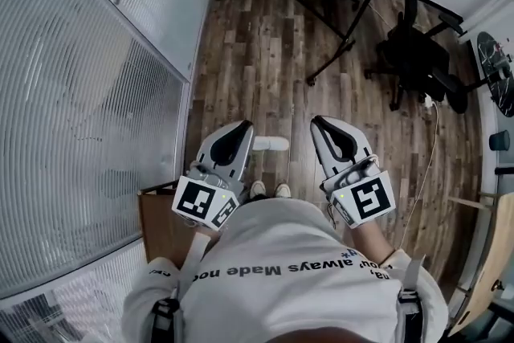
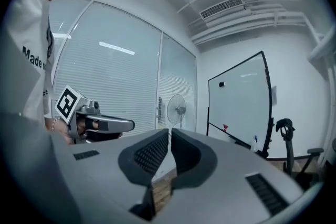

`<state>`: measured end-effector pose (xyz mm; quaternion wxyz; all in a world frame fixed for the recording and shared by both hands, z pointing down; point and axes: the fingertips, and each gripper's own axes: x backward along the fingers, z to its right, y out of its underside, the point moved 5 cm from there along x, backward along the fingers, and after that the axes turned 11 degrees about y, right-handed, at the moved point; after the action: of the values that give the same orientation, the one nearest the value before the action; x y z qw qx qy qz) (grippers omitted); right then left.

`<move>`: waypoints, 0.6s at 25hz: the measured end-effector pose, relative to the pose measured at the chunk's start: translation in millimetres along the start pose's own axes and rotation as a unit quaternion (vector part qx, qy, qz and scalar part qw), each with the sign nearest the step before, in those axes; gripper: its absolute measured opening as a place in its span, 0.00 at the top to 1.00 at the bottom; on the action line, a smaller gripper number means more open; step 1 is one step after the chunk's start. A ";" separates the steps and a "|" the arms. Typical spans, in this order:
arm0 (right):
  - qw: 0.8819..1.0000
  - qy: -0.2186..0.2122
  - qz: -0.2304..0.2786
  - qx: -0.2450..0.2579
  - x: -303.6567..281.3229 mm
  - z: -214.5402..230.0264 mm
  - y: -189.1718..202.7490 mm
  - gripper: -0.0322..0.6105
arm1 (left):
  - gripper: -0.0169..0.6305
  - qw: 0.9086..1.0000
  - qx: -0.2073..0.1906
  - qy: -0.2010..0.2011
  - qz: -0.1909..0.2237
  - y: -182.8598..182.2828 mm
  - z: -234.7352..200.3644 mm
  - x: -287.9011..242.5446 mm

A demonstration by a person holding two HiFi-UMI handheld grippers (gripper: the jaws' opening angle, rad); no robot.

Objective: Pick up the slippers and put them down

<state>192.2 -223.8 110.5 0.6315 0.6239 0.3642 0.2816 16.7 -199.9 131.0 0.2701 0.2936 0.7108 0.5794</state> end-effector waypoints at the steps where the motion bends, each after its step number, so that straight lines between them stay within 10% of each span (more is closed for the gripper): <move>1: 1.000 0.000 0.003 0.004 2.2 -2.1 -2.1 0.91 | 0.94 1.000 -0.009 0.002 0.005 -3.1 4.6 0.1; 15: 1.000 0.010 0.014 0.000 10.6 -23.7 -20.8 0.92 | 0.94 0.999 -0.042 0.008 0.033 -28.0 17.0 14.1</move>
<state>177.0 -202.7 89.7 0.6237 0.6263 0.3617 0.2964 16.5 -182.7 99.7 0.2576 0.3007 0.6777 0.6197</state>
